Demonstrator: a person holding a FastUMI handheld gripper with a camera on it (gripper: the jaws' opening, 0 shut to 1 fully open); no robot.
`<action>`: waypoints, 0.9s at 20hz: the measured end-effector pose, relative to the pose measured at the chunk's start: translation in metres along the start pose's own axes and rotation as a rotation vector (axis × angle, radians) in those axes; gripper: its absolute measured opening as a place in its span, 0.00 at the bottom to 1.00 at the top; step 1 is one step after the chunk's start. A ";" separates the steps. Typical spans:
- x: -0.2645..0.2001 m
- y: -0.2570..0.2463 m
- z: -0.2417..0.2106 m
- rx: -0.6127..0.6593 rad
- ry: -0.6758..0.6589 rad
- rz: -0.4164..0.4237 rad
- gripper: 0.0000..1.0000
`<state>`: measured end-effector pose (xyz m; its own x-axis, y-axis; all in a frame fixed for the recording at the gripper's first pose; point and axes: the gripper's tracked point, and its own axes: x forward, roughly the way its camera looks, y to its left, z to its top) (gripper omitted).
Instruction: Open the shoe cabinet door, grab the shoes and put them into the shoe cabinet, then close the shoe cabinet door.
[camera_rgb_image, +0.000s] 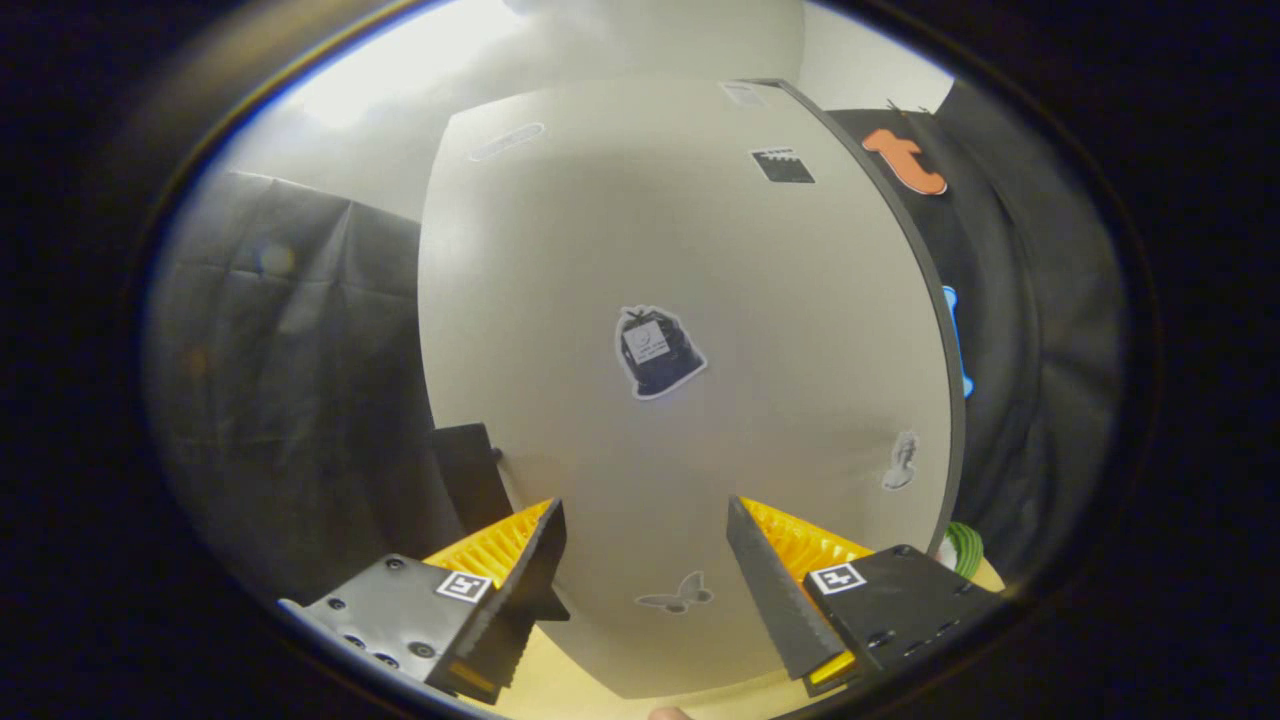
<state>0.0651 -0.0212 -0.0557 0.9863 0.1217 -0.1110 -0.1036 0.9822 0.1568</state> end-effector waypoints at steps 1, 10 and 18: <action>0.004 0.001 -0.001 0.003 -0.001 -0.006 0.99; 0.025 0.003 -0.006 0.029 -0.030 -0.057 0.99; 0.042 0.003 -0.007 0.020 -0.039 -0.092 0.99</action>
<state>0.1049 -0.0123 -0.0665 0.9959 0.0255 -0.0871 -0.0105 0.9858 0.1678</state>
